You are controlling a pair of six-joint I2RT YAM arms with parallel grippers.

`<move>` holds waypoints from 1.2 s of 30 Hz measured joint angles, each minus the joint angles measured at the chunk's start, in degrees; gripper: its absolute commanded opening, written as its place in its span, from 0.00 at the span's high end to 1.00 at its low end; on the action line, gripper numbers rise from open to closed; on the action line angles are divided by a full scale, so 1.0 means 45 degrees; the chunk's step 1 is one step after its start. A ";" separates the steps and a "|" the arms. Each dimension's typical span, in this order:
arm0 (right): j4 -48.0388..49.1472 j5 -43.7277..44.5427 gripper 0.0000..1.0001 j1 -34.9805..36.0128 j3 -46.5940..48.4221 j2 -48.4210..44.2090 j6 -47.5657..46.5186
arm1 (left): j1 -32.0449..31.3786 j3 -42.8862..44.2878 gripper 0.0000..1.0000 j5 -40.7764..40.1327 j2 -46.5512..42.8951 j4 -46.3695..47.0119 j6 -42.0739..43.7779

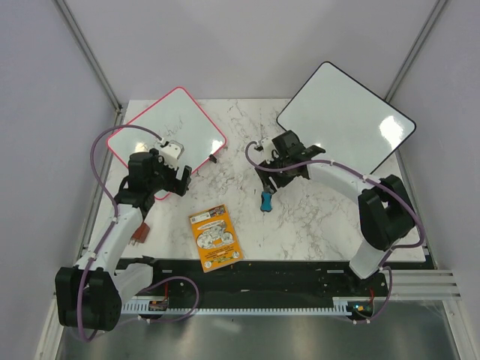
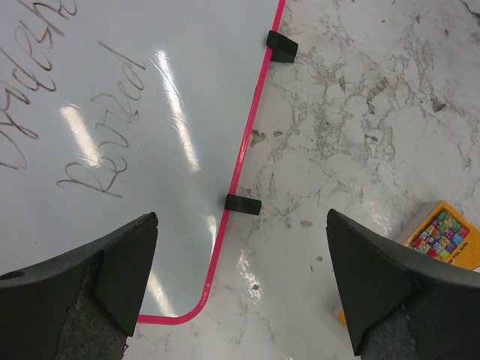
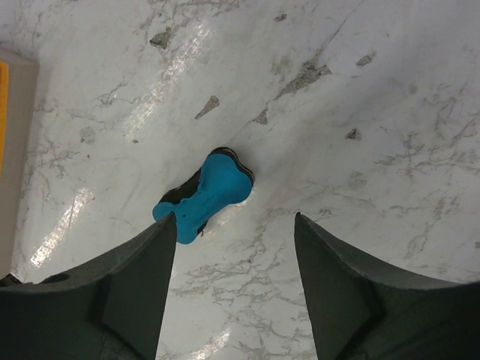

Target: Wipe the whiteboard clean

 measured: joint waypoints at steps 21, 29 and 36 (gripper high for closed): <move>-0.0738 -0.1569 0.36 0.0199 0.0296 0.1821 0.1749 | 0.0000 -0.0112 0.01 -0.0641 0.0471 0.0141 0.0000; -0.0617 -0.1933 0.39 0.0461 0.0942 0.2599 0.1802 | 0.0000 -0.0121 0.02 -0.0651 0.0476 0.0194 0.0000; -0.0427 -0.1219 0.47 0.0520 0.0942 0.2667 0.1647 | 0.0000 -0.0126 0.02 -0.0661 0.0296 0.0321 0.0000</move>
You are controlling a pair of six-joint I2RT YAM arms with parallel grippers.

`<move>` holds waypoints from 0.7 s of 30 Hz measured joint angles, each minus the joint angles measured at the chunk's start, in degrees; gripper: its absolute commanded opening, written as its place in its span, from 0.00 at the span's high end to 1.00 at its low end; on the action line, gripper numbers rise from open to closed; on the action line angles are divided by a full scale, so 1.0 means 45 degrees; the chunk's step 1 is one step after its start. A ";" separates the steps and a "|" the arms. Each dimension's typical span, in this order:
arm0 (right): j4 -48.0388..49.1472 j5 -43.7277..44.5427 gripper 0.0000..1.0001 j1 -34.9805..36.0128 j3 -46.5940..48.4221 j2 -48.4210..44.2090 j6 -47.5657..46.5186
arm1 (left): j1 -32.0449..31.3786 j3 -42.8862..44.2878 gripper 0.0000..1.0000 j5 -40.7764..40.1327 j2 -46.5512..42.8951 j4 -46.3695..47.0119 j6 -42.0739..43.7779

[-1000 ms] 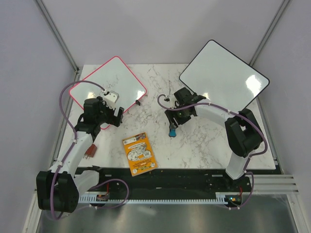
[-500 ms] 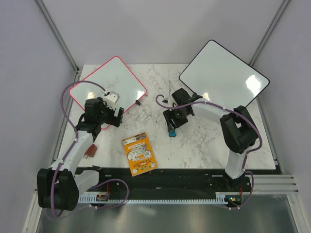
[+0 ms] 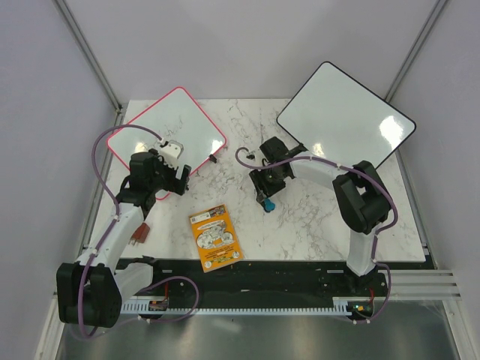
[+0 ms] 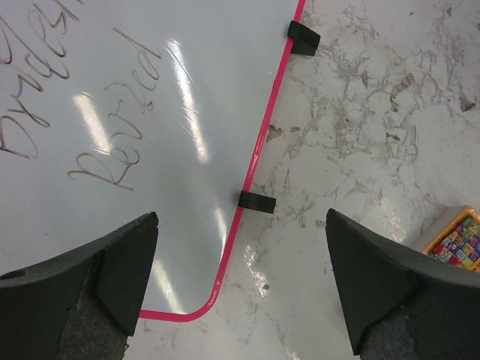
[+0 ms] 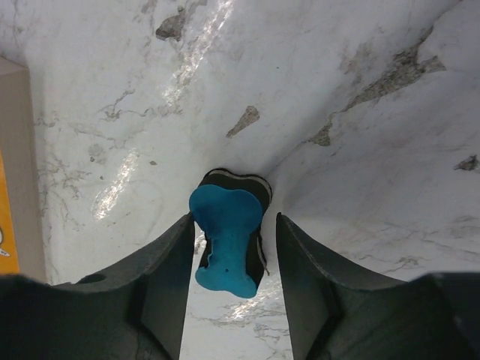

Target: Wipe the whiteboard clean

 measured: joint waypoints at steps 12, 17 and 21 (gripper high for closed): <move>0.0763 0.1350 0.56 0.0180 -0.0699 -0.0374 -0.0427 | 0.0000 -0.0005 0.02 -0.0384 -0.0019 0.0160 0.0000; 0.0962 0.1690 0.66 0.0316 -0.1001 -0.0627 -0.0573 | 0.0000 -0.0049 0.02 -0.0515 -0.0019 0.0248 0.0000; 0.0996 0.1836 0.66 0.0389 -0.1020 -0.0631 -0.0646 | 0.0000 -0.0058 0.01 -0.0714 -0.0019 0.0291 0.0000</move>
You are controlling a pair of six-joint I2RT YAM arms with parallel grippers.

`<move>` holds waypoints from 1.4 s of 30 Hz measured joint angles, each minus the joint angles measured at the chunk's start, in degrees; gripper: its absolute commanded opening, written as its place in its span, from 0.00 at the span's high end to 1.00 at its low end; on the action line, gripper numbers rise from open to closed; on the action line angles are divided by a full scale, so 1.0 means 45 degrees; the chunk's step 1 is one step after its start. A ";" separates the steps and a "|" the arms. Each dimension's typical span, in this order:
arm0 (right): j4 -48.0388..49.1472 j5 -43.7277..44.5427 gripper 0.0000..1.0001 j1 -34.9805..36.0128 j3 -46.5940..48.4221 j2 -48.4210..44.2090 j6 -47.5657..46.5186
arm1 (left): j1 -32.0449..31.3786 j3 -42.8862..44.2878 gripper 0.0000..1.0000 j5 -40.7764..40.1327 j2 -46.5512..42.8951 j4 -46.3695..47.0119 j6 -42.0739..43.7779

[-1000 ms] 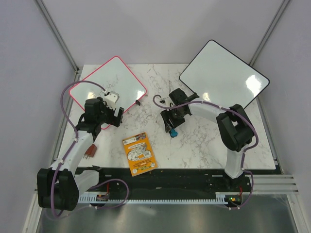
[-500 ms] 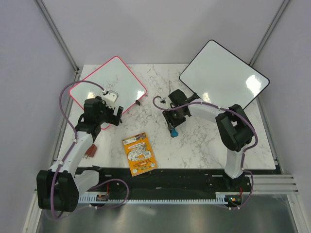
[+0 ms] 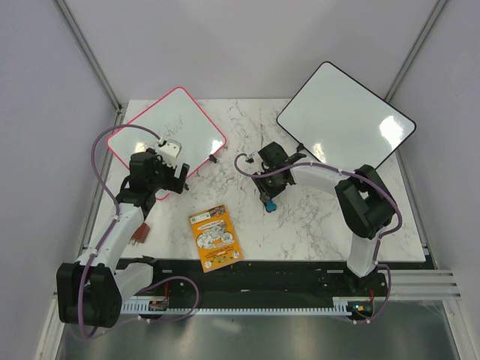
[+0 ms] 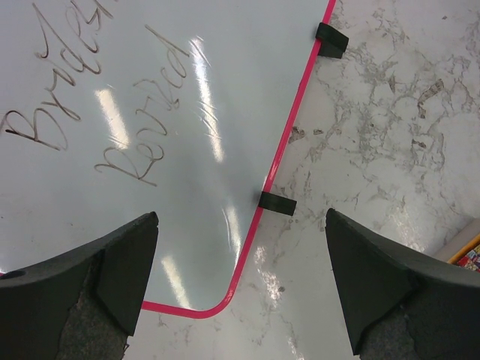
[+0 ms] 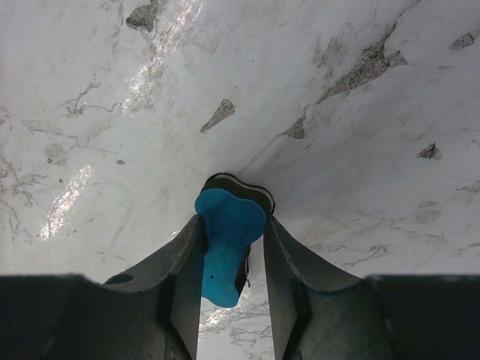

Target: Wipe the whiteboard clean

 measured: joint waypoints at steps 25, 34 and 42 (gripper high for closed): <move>0.1535 0.0461 1.00 0.0345 0.1642 0.0335 -0.0627 | 0.4294 0.1671 0.01 0.0369 -0.1146 -0.0466 -0.1030; 0.3512 -0.0029 1.00 0.0350 0.4104 0.1039 -0.0321 | 0.7067 0.1700 0.00 0.1909 -0.0525 -0.0831 -0.1545; 0.4425 -0.1209 1.00 0.0350 0.5649 0.3011 0.0427 | 1.0103 0.1462 0.00 0.5017 0.0189 -0.0194 -0.2244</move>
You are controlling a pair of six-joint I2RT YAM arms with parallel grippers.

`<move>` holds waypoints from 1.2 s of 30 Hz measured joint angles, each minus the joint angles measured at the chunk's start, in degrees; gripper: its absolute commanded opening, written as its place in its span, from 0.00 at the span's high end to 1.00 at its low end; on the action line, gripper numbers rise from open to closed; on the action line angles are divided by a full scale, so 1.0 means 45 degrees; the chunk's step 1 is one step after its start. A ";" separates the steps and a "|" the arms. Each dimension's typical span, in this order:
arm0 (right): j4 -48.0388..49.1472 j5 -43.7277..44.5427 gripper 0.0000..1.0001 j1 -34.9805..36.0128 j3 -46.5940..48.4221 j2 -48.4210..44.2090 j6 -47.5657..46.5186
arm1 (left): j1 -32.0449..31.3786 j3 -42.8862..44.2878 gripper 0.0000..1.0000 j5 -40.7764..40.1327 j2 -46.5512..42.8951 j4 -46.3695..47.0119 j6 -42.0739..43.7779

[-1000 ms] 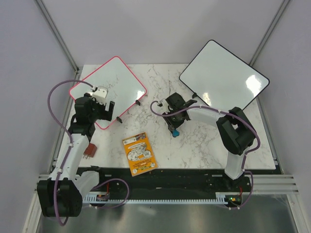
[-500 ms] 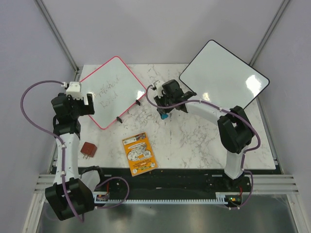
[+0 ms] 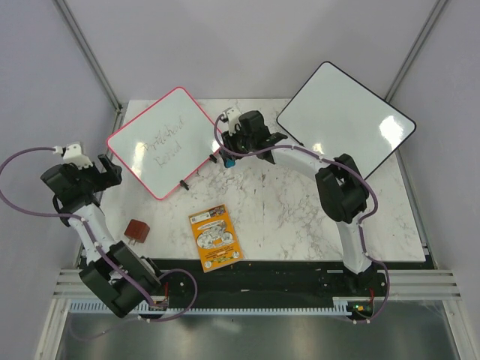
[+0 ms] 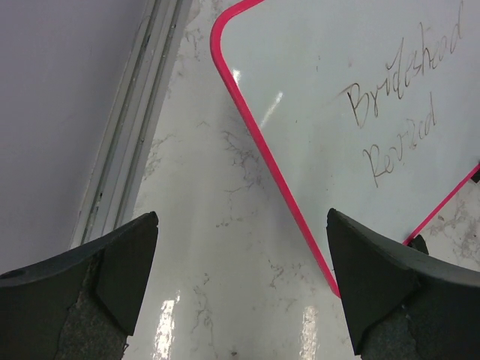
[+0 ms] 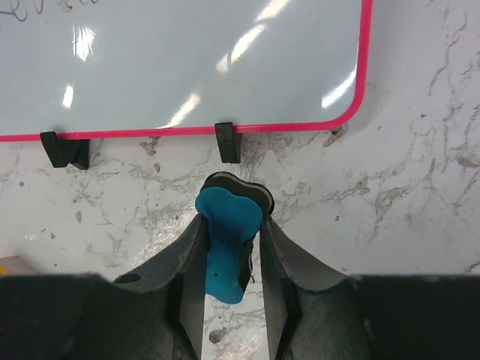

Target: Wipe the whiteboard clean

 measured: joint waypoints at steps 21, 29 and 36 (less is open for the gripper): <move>0.0189 -0.0146 1.00 0.0010 0.1088 -0.0053 0.0442 | 0.0981 -0.1035 0.00 0.5416 0.4337 0.5037 -0.2322; 0.0175 -0.0005 1.00 0.0092 0.1647 -0.0053 0.0568 | 0.0976 -0.0889 0.00 0.6499 0.5547 0.7295 -0.3016; 0.0117 -0.0005 1.00 0.0117 0.1977 0.0282 0.0719 | 0.0976 0.0194 0.01 0.7033 0.7718 0.8257 -0.3687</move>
